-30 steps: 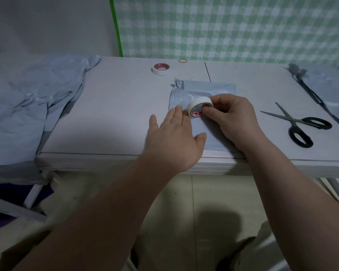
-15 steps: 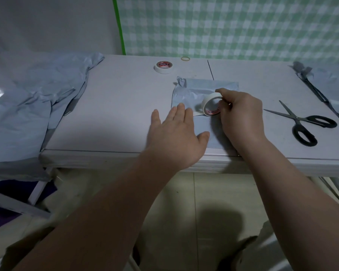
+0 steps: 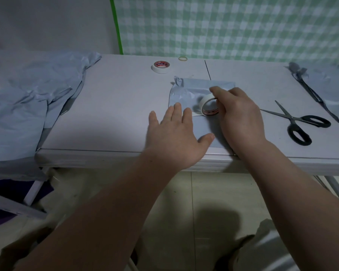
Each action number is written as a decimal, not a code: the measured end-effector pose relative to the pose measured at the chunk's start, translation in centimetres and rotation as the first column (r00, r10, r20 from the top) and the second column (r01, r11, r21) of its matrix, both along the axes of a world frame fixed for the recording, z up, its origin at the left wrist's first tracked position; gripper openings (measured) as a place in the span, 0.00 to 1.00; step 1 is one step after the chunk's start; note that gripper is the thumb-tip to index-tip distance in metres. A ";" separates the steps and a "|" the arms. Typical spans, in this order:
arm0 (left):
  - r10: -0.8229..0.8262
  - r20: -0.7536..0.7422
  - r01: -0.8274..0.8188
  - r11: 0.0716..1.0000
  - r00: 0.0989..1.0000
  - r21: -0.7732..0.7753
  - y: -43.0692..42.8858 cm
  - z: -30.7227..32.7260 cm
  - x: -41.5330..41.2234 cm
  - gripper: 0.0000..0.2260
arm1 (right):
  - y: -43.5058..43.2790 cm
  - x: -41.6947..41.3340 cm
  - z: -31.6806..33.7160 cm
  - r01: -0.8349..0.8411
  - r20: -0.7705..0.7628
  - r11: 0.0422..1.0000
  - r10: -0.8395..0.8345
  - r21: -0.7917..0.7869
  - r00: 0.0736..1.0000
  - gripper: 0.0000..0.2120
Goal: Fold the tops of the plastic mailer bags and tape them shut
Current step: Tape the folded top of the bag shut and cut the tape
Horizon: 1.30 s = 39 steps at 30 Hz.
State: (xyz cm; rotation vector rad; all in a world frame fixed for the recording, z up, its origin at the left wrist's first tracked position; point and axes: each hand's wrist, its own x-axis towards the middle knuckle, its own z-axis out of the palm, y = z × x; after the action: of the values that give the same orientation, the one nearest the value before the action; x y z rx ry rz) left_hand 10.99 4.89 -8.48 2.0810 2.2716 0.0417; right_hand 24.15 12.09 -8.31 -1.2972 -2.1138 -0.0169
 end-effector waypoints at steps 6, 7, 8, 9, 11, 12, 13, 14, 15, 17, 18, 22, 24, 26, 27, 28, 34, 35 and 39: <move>-0.011 -0.011 0.011 1.000 1.000 0.001 0.1 0.0 -0.1 0.35 | -0.2 -0.1 0.2 0.012 0.034 1.000 -0.011 -0.028 0.999 0.21; -0.015 -0.015 0.015 1.000 1.000 -0.001 0.1 0.0 -0.1 0.34 | -0.3 -0.1 0.3 0.009 0.037 1.000 -0.008 -0.024 0.999 0.22; -0.019 -0.020 0.019 1.000 1.000 -0.001 0.1 0.0 0.0 0.33 | -0.3 -0.1 0.3 0.009 0.045 1.000 -0.008 -0.019 0.999 0.23; -0.022 -0.026 0.022 1.000 0.999 -0.003 0.1 0.0 0.0 0.33 | -0.3 -0.1 0.2 0.010 0.056 1.000 -0.010 -0.010 0.998 0.23; -0.023 -0.038 0.022 1.000 0.999 -0.015 0.1 0.1 0.1 0.31 | -0.2 -0.1 0.0 0.006 0.061 1.000 -0.007 0.019 0.998 0.23; -0.020 -0.044 0.019 1.000 0.999 -0.023 0.1 0.2 0.2 0.31 | -0.2 -0.1 -0.1 -0.001 0.055 1.000 0.000 0.030 0.998 0.23; -0.017 -0.048 0.015 0.999 0.999 -0.029 0.1 0.3 0.2 0.31 | -0.1 -0.1 -0.2 -0.014 0.048 0.999 0.012 0.033 0.999 0.23; -0.013 -0.050 0.011 0.999 0.999 -0.033 0.1 0.3 0.3 0.31 | -0.1 0.0 -0.2 -0.029 0.043 0.999 0.028 0.027 0.999 0.24; -0.009 -0.050 0.007 0.999 0.999 -0.035 0.1 0.3 0.3 0.30 | 0.0 0.0 -0.3 -0.046 0.045 0.999 0.045 0.013 0.998 0.25; -0.005 -0.044 0.004 0.999 0.999 -0.036 0.1 0.3 0.4 0.30 | 0.0 0.1 -0.3 -0.067 0.063 0.998 0.068 -0.018 0.996 0.26; -0.002 -0.035 0.001 0.999 0.999 -0.036 0.1 0.3 0.5 0.30 | 0.1 0.1 -0.2 -0.067 0.074 0.998 0.068 -0.016 0.995 0.26; 0.032 -0.009 -0.032 0.999 0.999 -0.015 -0.1 0.3 0.1 0.31 | 0.2 0.0 -0.2 -0.050 0.118 0.995 0.041 0.082 0.992 0.26; 0.060 -0.012 -0.060 0.998 0.998 0.000 -0.4 0.2 -0.4 0.31 | 0.2 -0.1 -0.2 -0.038 0.134 0.995 0.025 0.096 0.991 0.27; 0.096 -0.020 -0.096 0.995 0.995 0.013 -0.6 0.3 -1.0 0.33 | 0.2 -0.1 -0.2 -0.026 0.145 0.996 0.014 0.080 0.989 0.27; 0.125 -0.033 -0.125 0.992 0.992 0.023 -0.7 0.4 -1.3 0.34 | 0.2 -0.1 -0.2 -0.022 0.149 0.997 0.011 0.073 0.989 0.28; 0.163 -0.051 -0.161 0.986 0.985 0.033 -0.8 0.5 -1.5 0.35 | 0.1 -0.1 -0.2 -0.019 0.149 0.997 0.008 0.073 0.989 0.28; 0.138 -0.029 -0.133 0.982 0.990 0.131 -0.6 1.3 0.0 0.32 | 0.2 -0.2 -0.4 -0.030 0.126 0.995 0.018 0.097 0.992 0.28; 0.075 -0.001 -0.074 0.989 0.997 0.128 -0.3 1.3 0.7 0.31 | 0.2 -0.1 -0.4 -0.031 0.122 0.995 0.020 0.092 0.992 0.28; -0.027 0.048 0.024 0.997 0.998 0.075 0.4 0.5 2.0 0.29 | 0.1 0.0 -0.5 -0.045 0.098 0.995 0.036 0.090 0.994 0.28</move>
State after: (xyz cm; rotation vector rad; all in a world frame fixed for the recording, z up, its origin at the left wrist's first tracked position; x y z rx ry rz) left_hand 12.98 5.33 -7.98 2.1197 2.2487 0.1766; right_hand 24.15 12.22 -8.77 -1.2214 -2.1938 -0.1606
